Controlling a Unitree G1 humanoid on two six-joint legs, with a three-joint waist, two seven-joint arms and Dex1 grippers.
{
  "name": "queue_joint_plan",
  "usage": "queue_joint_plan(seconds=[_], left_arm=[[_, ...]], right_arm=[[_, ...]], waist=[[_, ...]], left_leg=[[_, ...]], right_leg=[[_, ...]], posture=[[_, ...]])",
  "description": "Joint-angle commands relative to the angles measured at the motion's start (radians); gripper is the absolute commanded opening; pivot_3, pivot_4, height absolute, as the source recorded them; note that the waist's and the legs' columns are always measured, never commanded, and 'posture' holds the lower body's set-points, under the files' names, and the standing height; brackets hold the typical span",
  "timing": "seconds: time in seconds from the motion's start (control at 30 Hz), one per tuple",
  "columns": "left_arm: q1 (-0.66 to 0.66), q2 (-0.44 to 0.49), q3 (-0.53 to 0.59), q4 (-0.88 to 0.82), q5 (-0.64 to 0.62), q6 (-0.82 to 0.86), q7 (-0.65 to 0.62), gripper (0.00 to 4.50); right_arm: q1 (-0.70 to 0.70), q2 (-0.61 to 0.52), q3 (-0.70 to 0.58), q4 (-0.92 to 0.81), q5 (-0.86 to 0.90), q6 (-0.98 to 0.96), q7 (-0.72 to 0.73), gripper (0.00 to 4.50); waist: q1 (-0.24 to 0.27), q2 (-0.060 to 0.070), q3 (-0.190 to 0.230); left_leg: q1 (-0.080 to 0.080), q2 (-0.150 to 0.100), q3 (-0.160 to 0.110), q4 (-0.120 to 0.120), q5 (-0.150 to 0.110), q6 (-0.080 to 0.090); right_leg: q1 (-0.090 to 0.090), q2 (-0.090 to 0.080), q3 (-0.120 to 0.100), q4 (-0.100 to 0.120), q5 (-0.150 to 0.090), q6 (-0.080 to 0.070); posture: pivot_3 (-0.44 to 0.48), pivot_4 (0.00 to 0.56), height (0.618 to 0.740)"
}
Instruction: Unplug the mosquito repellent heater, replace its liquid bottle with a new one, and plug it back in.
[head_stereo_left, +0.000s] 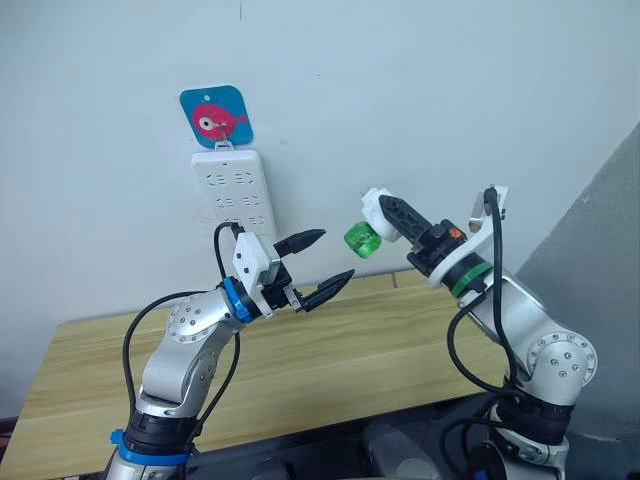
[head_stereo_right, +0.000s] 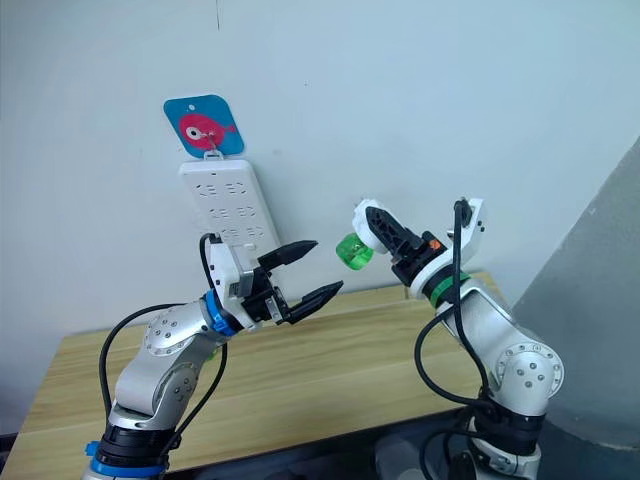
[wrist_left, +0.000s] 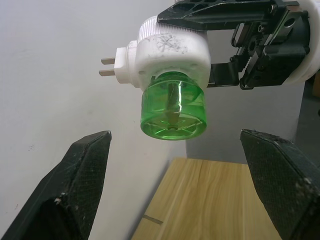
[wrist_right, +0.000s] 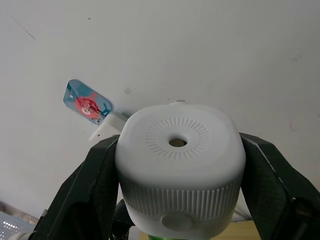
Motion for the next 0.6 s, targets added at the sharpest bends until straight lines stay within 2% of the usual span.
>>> queue_joint_plan(seconds=[0.03, 0.27, 0.6], left_arm=[[-0.036, -0.024, -0.019, 0.023, 0.024, -0.048, 0.003, 4.31], [-0.069, -0.083, -0.067, 0.089, 0.072, -0.109, 0.007, 4.31], [-0.058, -0.096, -0.056, 0.087, 0.069, -0.116, 0.029, 4.31]], right_arm=[[0.017, 0.006, 0.034, -0.018, 0.074, -0.069, -0.031, 2.99], [0.062, -0.012, 0.103, -0.023, 0.133, -0.144, -0.066, 2.99], [0.067, -0.051, 0.162, -0.024, 0.156, -0.221, -0.088, 2.99]], waist=[[0.0, 0.0, -0.003], [-0.002, 0.002, -0.015], [-0.007, 0.003, -0.018]], left_leg=[[0.0, 0.0, 0.0, 0.0, 0.0, 0.0], [0.0, 0.0, 0.0, 0.0, 0.0, 0.0], [0.001, 0.0, 0.0, 0.0, 0.0, 0.0]], right_leg=[[0.0, 0.0, 0.0, 0.0, 0.0, 0.0], [0.001, 0.0, 0.0, -0.001, 0.0, 0.0], [0.001, 0.001, 0.0, 0.0, 0.0, 0.0]], posture=[[-0.255, 0.015, 0.74], [-0.258, 0.016, 0.74], [-0.257, 0.017, 0.74]])
